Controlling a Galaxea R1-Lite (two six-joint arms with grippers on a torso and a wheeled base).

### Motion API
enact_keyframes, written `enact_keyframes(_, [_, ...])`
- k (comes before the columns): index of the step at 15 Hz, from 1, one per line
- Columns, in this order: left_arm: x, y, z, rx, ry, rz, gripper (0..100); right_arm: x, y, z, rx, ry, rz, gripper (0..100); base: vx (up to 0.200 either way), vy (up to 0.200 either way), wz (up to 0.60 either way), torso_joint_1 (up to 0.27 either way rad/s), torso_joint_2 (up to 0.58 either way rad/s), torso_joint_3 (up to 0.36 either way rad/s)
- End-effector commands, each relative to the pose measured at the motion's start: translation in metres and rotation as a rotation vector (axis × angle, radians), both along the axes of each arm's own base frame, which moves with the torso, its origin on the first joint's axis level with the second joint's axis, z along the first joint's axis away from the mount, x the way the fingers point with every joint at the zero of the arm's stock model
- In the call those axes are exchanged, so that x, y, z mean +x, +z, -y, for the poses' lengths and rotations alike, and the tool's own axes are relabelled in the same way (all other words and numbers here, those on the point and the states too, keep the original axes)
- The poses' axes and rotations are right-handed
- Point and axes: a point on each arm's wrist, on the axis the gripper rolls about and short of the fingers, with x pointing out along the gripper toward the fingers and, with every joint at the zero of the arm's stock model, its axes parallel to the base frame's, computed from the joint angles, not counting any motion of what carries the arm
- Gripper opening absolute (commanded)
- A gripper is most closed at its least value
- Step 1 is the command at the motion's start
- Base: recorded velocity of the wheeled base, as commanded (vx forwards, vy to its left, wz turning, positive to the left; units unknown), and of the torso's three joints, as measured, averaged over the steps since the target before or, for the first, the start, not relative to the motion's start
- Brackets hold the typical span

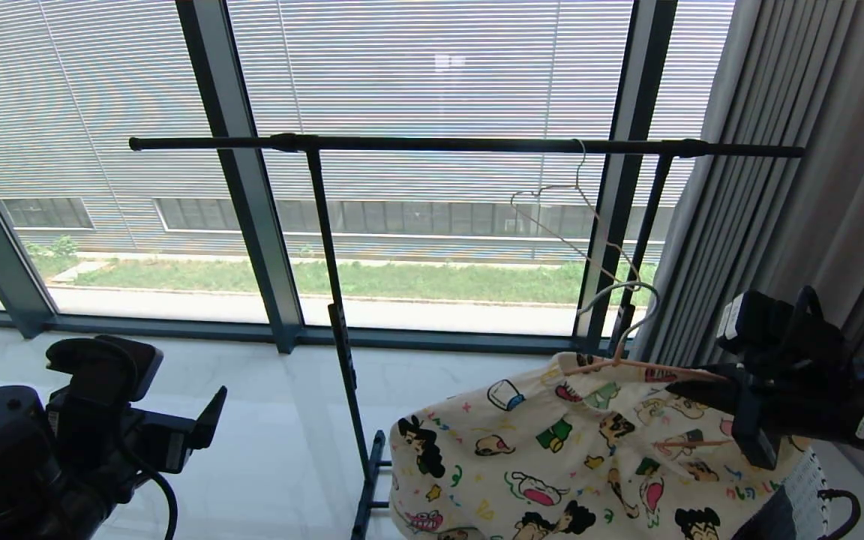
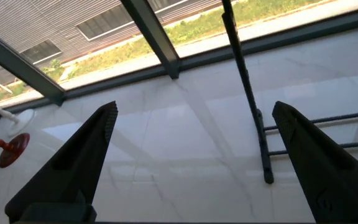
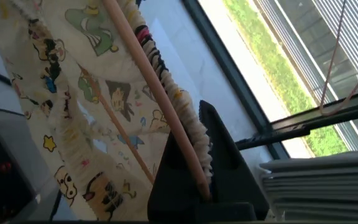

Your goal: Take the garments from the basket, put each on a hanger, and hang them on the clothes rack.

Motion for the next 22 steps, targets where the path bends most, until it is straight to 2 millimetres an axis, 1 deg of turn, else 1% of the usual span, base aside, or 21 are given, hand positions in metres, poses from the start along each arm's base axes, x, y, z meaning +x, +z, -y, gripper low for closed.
enact_keyframes(1, [0.002, 0.002, -0.008, -0.003, 0.045, 0.021, 100, -0.015, 0.004, 0.009, -0.002, -0.073, -0.04, 0, 0.0, 0.0, 0.0, 0.0, 0.0, 0.0])
enact_keyframes(3, [0.001, 0.002, -0.011, -0.003, 0.065, 0.022, 100, -0.025, -0.005, 0.016, -0.028, -0.209, -0.108, 0, 0.0, 0.0, 0.0, 0.0, 0.0, 0.0])
enact_keyframes(4, [0.002, 0.002, -0.013, -0.001, 0.076, 0.02, 100, -0.027, -0.01, 0.018, -0.039, -0.285, -0.131, 0, 0.0, 0.0, 0.0, 0.0, 0.0, 0.0])
enact_keyframes(6, [0.001, 0.002, -0.015, -0.001, 0.085, 0.018, 100, -0.028, -0.014, 0.021, -0.034, -0.432, -0.15, 0, 0.0, 0.0, 0.0, 0.0, 0.0, 0.0])
enact_keyframes(7, [0.002, 0.001, -0.015, -0.001, 0.085, 0.017, 100, -0.028, -0.015, 0.022, -0.032, -0.467, -0.155, 0, 0.0, 0.0, 0.0, 0.0, 0.0, 0.0])
enact_keyframes(8, [0.001, 0.0, -0.014, 0.0, 0.082, 0.011, 100, -0.029, -0.016, 0.024, -0.031, -0.557, -0.179, 0, 0.0, 0.0, 0.0, 0.0, 0.0, 0.0])
enact_keyframes(9, [0.002, 0.0, -0.014, 0.002, 0.082, 0.007, 100, -0.029, -0.017, 0.025, -0.009, -0.594, -0.198, 0, 0.0, 0.0, 0.0, 0.0, 0.0, 0.0])
enact_keyframes(10, [0.002, 0.0, -0.014, 0.002, 0.082, 0.007, 100, -0.029, -0.017, 0.024, 0.025, -0.616, -0.219, 0, 0.0, 0.0, 0.0, 0.0, 0.0, 0.0])
enact_keyframes(12, [0.0, -0.001, -0.014, 0.004, 0.081, 0.001, 100, -0.027, -0.014, 0.02, 0.073, -0.631, -0.233, 0, 0.0, 0.2, 0.0, 0.002, 0.0, 0.002])
enact_keyframes(17, [-0.001, -0.003, -0.015, 0.008, 0.081, -0.008, 100, -0.02, -0.011, 0.017, 0.086, -0.635, -0.226, 0, 0.0, 0.2, 0.0, 0.006, 0.0, 0.005])
enact_keyframes(19, [-0.001, -0.003, -0.015, 0.008, 0.081, -0.008, 100, -0.015, -0.01, 0.014, 0.096, -0.636, -0.217, 0, 0.0, 0.2, 0.0, 0.007, 0.0, 0.0])
enact_keyframes(22, [-0.001, -0.003, -0.014, 0.007, 0.076, -0.006, 100, -0.001, -0.002, 0.007, 0.124, -0.643, -0.21, 0, 0.0, 0.0, 0.0, 0.0, 0.0, 0.0])
